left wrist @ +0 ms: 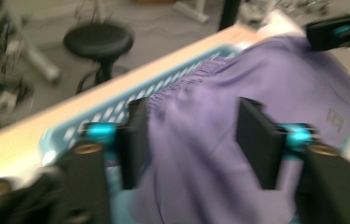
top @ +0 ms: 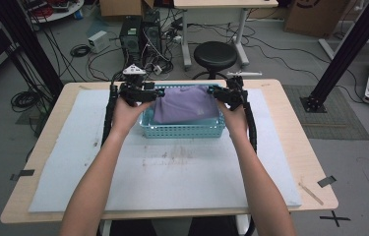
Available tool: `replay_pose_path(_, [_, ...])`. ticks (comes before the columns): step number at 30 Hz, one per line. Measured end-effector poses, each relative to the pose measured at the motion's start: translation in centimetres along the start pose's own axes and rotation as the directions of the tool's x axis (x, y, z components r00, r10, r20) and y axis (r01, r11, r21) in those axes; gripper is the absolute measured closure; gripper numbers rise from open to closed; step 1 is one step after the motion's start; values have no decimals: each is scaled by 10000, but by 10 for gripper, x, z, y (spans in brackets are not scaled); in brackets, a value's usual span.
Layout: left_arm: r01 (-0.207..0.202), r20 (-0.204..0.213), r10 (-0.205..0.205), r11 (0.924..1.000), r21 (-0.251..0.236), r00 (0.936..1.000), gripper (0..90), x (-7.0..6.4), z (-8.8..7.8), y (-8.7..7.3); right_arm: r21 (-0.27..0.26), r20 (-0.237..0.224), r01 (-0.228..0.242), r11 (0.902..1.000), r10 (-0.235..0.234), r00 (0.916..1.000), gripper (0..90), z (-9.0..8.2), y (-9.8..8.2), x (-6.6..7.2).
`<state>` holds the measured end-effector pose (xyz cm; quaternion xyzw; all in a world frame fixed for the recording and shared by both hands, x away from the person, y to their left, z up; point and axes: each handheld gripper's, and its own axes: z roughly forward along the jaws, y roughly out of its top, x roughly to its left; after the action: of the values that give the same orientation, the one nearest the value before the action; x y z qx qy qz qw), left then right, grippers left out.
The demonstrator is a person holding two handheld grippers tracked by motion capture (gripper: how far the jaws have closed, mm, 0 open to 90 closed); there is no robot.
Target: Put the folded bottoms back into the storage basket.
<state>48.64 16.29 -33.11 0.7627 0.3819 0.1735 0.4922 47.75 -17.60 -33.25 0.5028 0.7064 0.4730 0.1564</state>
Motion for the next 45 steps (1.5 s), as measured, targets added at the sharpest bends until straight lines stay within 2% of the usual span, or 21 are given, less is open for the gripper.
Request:
replay_pose_path(1, [-15, -106, 14, 9999, -113, 9999, 384, 3, -2, -4, 64, 82, -18, 10000, 17, 10000, 684, 1, -1, -4])
replay_pose_path(2, [-62, -173, 59, 9998, -181, 9998, 383, 5, -5, -8, 179, 14, -57, 9998, 56, 10000, 629, 1, -1, -6])
replay_pose_path(3, [-46, -85, 44, 9997, -238, 10000, 384, 7, -9, -12, 330, 47, -78, 9994, 77, 10000, 603, 0, -2, -8])
replay_pose_path(5, [-86, -225, 81, 9997, -239, 9997, 383, 9, -20, -18, 469, 176, -13, 9989, 5, 9998, 572, -3, -5, -9])
replay_pose_path(7, [-26, -122, 20, 9990, -446, 9999, 383, 9, -33, -24, 460, 279, 145, 9988, -158, 9995, 543, -11, -10, -9])
replay_pose_path(9, [-77, 21, 78, 9977, -672, 10000, 381, 7, -46, -29, 544, 80, 131, 9984, -136, 9999, 529, -19, -15, -8])
replay_pose_path(10, [-120, 117, 130, 9962, -857, 9998, 381, 4, -54, -32, 561, -83, 198, 9982, -193, 9998, 528, -24, -17, -7])
replay_pose_path(12, [-216, 111, 228, 9945, -1022, 9997, 381, -2, -68, -38, 179, -584, 233, 9996, -222, 9980, 530, -37, -24, -4])
replay_pose_path(14, [-425, 102, 439, 9925, -1145, 9990, 368, -10, -79, -44, 331, -942, 308, 9990, -276, 9952, 518, -46, -29, 0])
replay_pose_path(16, [-672, 201, 705, 9891, -1307, 9973, 365, -20, -90, -50, 369, -1090, 488, 9981, -445, 9930, 505, -56, -32, 6])
replay_pose_path(17, [-750, 293, 799, 9872, -1410, 9964, 365, -24, -96, -53, 71, -1223, 607, 9981, -594, 9907, 512, -62, -35, 9])
replay_pose_path(22, [-851, 789, 994, 9822, -1675, 9919, 360, -49, -115, -68, -261, -1758, 850, 9960, -882, 9805, 492, -89, -51, 19])
replay_pose_path(25, [-828, 1183, 1045, 9810, -1753, 9875, 337, -60, -123, -77, -415, -2210, 920, 9949, -990, 9702, 462, -101, -64, 22])
replay_pose_path(31, [-774, 1715, 1101, 9793, -1868, 9790, 275, -79, -129, -102, -644, -2564, 1334, 9890, -1456, 9555, 398, -121, -89, 25])
replay_pose_path(33, [-962, 1676, 1247, 9810, -1684, 9779, 266, -85, -128, -111, -653, -2701, 1399, 9880, -1525, 9507, 376, -125, -98, 25])
replay_pose_path(38, [-968, 1764, 1244, 9828, -1573, 9764, 250, -92, -131, -128, -638, -2872, 1640, 9844, -1755, 9417, 313, -129, -117, 21])
replay_pose_path(42, [-1035, 1590, 1275, 9831, -1508, 9790, 249, -93, -134, -134, -705, -2837, 1843, 9803, -1969, 9385, 275, -131, -127, 19])
replay_pose_path(44, [-1018, 1669, 1280, 9824, -1569, 9776, 231, -92, -136, -137, -666, -2861, 1799, 9814, -1915, 9389, 261, -133, -128, 18])
replay_pose_path(45, [-1100, 1748, 1401, 9790, -1715, 9746, 228, -92, -138, -139, -708, -2839, 1843, 9803, -1970, 9384, 261, -133, -129, 18])
